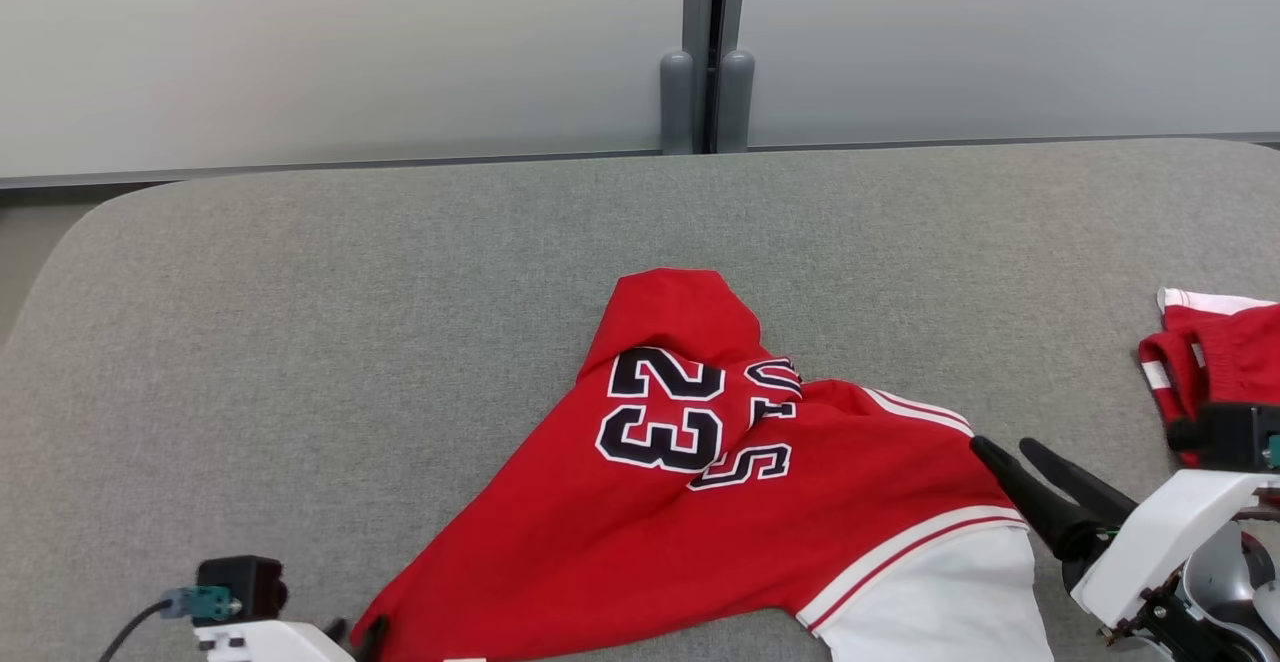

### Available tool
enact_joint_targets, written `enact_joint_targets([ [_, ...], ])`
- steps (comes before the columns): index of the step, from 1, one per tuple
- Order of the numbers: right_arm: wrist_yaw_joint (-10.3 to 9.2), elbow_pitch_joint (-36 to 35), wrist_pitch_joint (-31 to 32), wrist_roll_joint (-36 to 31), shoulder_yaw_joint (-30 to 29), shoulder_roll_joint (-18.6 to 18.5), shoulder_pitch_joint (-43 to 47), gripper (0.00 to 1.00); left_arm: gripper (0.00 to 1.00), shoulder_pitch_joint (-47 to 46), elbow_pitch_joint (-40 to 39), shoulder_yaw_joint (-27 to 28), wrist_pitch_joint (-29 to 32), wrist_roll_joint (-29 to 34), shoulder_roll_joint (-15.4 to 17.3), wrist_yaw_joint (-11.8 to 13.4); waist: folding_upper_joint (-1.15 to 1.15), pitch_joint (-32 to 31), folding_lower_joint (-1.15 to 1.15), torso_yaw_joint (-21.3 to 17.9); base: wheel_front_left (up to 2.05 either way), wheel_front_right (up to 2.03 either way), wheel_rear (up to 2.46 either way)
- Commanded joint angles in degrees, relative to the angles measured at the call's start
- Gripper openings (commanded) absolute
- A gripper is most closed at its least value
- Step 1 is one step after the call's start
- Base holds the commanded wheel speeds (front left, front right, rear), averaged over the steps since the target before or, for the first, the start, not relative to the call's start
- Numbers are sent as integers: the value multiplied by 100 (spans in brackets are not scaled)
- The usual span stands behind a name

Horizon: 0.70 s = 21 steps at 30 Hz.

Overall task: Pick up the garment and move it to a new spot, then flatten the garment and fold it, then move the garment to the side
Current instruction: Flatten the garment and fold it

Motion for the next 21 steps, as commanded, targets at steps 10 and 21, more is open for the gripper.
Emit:
enact_joint_targets([
  [10,1,-519,-924,-594,-248,53,-159,100,100,-235,-243,573,-969,561,316,419,0,-64,0,-237,0,0,0],
  [21,2,-196,-1820,-1704,-696,491,-436,100,100,-225,-708,1096,-2543,1136,231,700,0,-337,0,-485,0,0,0],
])
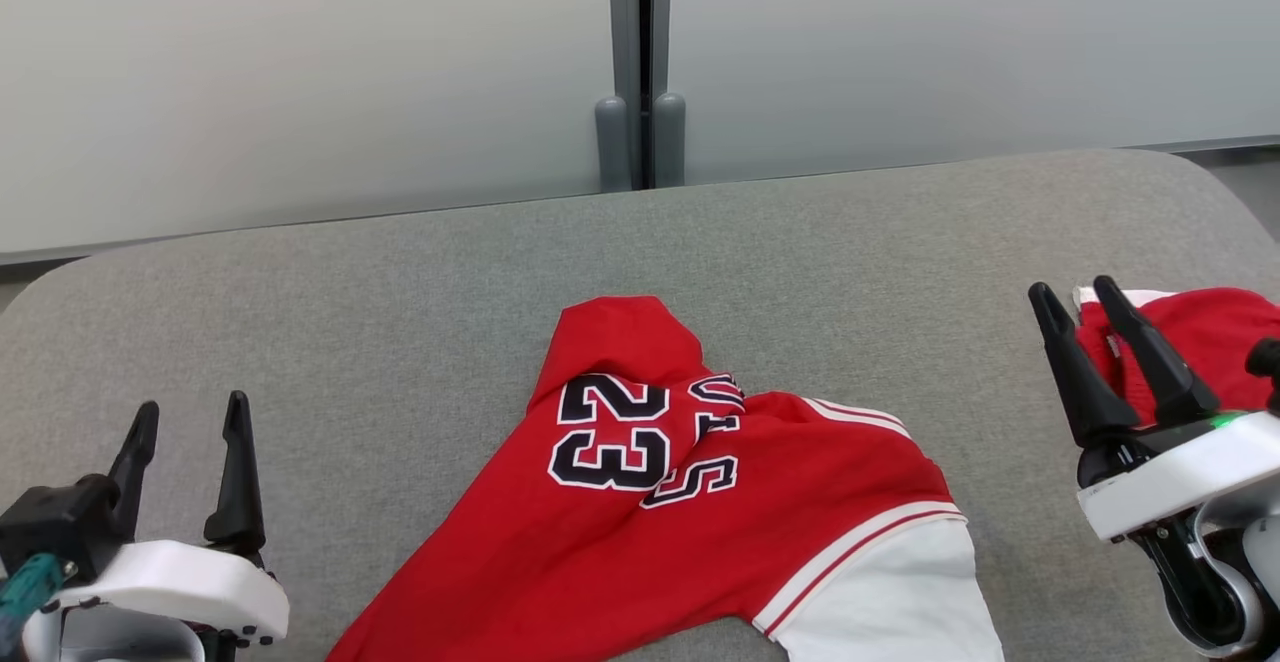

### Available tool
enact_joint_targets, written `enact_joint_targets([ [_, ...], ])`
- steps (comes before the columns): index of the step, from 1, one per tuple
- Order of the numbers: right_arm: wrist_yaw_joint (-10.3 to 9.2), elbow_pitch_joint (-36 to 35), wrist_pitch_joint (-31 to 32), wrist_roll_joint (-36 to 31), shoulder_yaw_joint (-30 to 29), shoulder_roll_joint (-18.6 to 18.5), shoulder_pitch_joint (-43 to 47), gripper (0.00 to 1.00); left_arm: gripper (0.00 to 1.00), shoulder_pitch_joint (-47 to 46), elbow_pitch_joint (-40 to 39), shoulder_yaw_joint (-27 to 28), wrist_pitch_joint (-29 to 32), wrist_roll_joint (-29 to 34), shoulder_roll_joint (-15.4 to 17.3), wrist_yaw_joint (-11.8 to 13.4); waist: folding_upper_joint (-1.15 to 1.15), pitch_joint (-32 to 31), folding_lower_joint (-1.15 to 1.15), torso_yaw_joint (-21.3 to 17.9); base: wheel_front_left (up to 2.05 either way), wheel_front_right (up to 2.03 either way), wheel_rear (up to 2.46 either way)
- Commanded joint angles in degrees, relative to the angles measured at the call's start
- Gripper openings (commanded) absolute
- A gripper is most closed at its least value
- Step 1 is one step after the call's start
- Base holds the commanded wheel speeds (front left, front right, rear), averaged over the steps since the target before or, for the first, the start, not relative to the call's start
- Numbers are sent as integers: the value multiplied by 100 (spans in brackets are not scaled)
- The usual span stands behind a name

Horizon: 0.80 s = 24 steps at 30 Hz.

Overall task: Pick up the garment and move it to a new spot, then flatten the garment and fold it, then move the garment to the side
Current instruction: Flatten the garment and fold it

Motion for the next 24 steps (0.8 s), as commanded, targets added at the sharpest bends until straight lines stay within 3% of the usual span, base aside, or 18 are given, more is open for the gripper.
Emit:
enact_joint_targets([
  [1,3,55,-110,-218,-67,34,-62,100,100,-11,-56,40,-213,77,-28,-44,0,-56,0,-45,0,0,0],
  [5,3,152,-340,-684,-225,298,35,100,100,120,-101,176,-695,213,-201,-59,0,-104,0,-85,0,0,0],
  [8,3,281,-490,-1063,-396,528,250,100,100,159,-151,309,-850,361,-482,-214,0,-123,0,-63,0,0,0],
  [11,3,343,-546,-1232,-370,752,447,100,100,303,-29,488,-879,571,-775,-462,0,-121,0,-46,0,0,0],
  [24,3,613,-678,-2294,-691,1105,862,100,100,707,415,1451,-882,1749,-1871,-1502,0,-132,0,13,0,0,0],
])
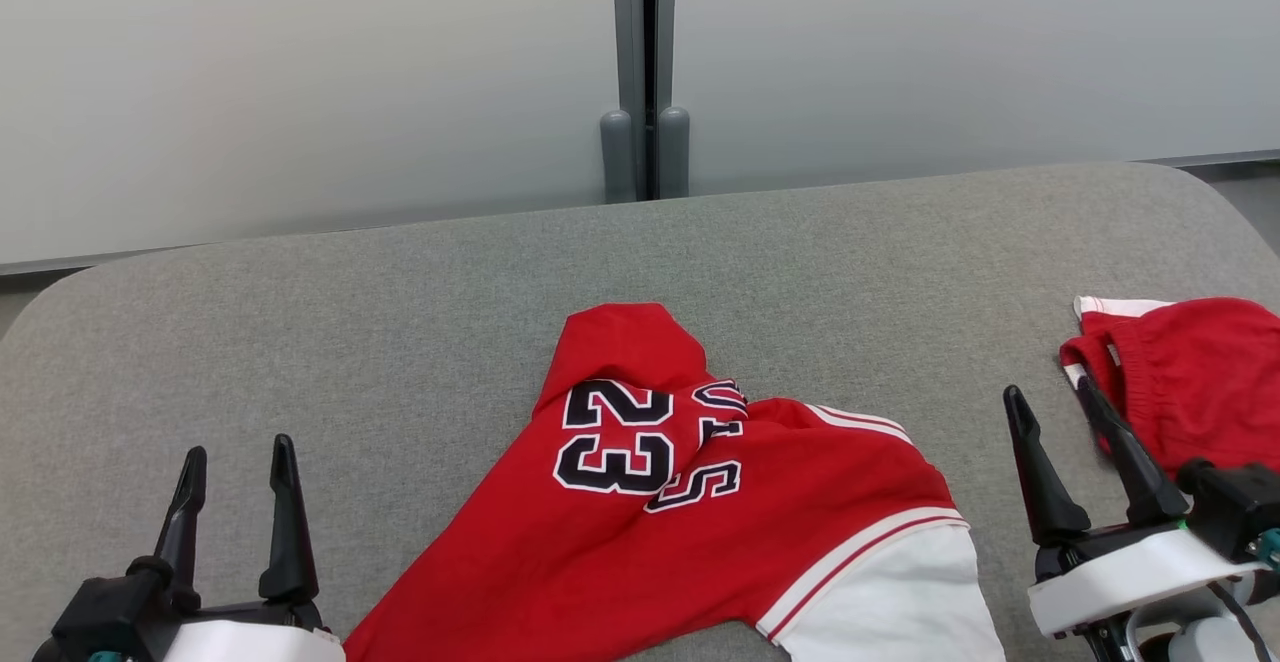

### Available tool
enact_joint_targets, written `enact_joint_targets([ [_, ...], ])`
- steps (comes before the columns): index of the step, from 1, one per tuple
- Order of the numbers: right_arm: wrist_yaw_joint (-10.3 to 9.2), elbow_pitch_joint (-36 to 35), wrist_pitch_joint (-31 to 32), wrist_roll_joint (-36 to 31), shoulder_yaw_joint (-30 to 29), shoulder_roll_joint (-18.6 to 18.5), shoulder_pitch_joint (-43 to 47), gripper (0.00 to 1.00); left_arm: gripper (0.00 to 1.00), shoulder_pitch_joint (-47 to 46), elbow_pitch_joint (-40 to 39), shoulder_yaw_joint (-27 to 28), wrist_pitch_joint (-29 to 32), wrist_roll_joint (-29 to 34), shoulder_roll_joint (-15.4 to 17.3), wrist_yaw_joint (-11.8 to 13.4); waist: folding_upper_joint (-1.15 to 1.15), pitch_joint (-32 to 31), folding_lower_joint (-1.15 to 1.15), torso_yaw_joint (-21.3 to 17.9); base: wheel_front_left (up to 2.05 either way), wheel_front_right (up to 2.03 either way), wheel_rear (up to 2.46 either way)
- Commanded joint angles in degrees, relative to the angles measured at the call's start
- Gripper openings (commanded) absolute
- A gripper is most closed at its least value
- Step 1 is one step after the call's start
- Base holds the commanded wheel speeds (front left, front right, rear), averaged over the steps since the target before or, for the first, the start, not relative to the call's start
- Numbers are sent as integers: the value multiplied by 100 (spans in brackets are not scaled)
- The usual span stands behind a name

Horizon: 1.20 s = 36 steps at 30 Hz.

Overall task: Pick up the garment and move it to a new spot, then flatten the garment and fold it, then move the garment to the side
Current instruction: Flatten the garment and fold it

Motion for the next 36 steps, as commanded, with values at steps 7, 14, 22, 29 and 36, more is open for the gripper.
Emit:
enact_joint_targets([
  [7,3,-121,-38,-337,-215,113,-43,100,100,-73,149,389,-24,466,-331,-457,0,-7,0,43,0,0,0],
  [14,3,-149,-39,-397,-246,74,-56,100,100,-124,156,589,-24,678,-481,-647,0,1,0,49,0,0,0],
  [22,3,-195,-13,-470,-332,-126,-40,100,100,-79,198,742,-24,749,-672,-884,0,-22,0,51,0,0,0],
  [29,3,-424,1769,472,-238,-769,142,100,100,124,235,733,1329,345,-353,-1028,0,-56,0,36,0,0,0],
  [36,3,-458,3869,1689,-254,-763,799,100,100,489,-298,558,3241,45,-70,-883,0,-17,0,55,0,0,0],
])
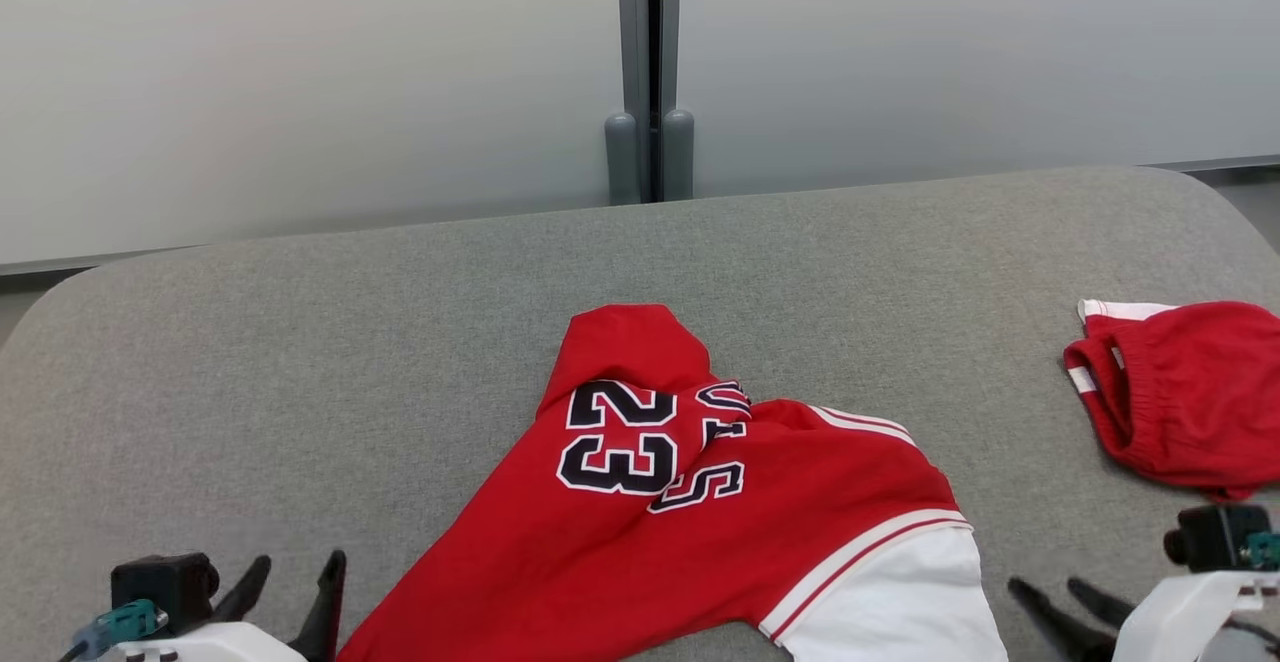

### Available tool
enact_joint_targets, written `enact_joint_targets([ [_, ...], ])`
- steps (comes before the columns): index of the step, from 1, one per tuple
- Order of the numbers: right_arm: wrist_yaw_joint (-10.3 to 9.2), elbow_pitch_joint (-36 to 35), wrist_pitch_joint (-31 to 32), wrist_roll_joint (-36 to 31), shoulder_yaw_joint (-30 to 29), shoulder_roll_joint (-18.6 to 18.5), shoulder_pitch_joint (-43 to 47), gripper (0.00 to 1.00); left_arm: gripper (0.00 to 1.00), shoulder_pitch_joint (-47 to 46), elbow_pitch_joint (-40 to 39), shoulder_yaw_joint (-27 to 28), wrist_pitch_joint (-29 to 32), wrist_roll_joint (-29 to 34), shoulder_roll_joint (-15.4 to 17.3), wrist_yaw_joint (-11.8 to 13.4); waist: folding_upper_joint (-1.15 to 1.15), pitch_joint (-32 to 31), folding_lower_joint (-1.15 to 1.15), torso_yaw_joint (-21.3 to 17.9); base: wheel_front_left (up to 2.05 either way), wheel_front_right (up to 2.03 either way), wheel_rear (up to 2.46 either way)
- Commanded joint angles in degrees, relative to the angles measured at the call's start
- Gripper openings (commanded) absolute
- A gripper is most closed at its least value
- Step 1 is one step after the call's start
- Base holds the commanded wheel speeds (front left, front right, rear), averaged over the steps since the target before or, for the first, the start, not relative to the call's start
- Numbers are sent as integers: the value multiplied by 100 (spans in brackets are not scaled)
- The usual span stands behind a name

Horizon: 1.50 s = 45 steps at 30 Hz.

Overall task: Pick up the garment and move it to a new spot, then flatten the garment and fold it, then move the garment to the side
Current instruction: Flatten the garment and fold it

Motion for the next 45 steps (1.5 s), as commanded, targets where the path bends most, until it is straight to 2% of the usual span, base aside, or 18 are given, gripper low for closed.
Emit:
enact_joint_targets([
  [1,3,-5,216,73,-31,44,112,100,100,79,-66,-30,178,-55,40,30,0,22,0,12,0,0,0],
  [5,3,-32,598,118,-165,263,205,100,100,101,-232,-115,753,-75,198,71,0,218,0,22,0,0,0],
  [8,3,55,762,26,-226,451,155,100,100,5,-244,-236,1030,-158,179,38,0,405,0,38,0,0,0],
  [15,2,381,955,-223,-196,747,-38,100,100,-147,100,-392,1624,-294,262,13,0,695,0,32,0,0,0],
  [26,2,502,982,-628,-246,987,-121,100,100,-317,481,-440,1751,-461,263,-73,0,784,0,3,0,0,0],
  [36,2,310,1376,-880,-492,1147,145,100,100,-52,285,-458,2042,-589,287,59,0,761,0,-33,0,0,0],
  [41,0,364,1242,-1212,-625,1221,59,100,100,-31,184,-486,2113,-626,282,91,0,787,0,-14,0,0,0],
  [43,0,418,1300,-1237,-584,1310,44,100,91,-25,166,-489,2137,-636,289,97,0,793,0,-6,0,0,0],
  [45,0,476,1342,-1226,-501,1379,31,100,72,-16,157,-495,2157,-643,296,95,0,793,0,0,0,0,0],
])
